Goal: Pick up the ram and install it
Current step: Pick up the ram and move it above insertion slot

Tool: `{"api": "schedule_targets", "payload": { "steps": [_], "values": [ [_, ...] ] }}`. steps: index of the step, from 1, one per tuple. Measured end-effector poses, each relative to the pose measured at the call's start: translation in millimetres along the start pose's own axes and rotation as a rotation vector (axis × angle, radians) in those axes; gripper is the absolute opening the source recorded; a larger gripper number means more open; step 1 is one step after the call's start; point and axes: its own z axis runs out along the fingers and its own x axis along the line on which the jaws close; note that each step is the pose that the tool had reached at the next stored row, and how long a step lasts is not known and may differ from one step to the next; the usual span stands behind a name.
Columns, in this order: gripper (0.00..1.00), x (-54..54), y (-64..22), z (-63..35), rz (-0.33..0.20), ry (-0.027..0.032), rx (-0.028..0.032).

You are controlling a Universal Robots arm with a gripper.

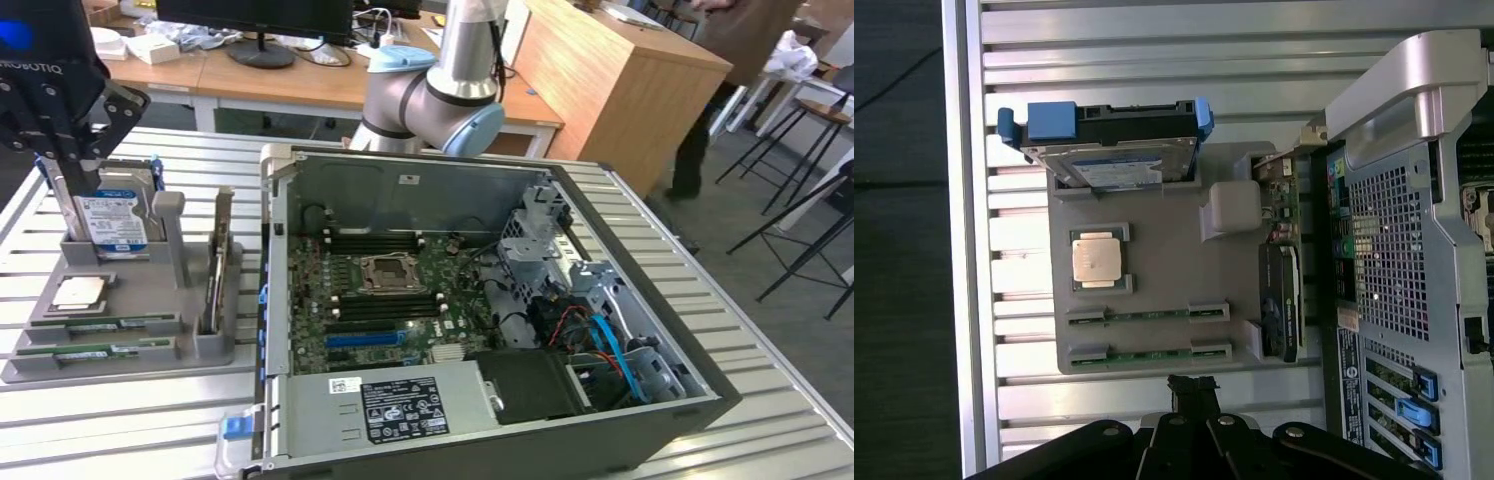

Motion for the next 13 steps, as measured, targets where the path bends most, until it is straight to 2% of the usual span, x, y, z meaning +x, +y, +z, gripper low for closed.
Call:
{"api": "schedule_targets", "payload": {
  "steps": [13],
  "values": [
    [0.1,0.0,0.0,0.0,-0.006,0.0003,-0.0001]
  ]
}}
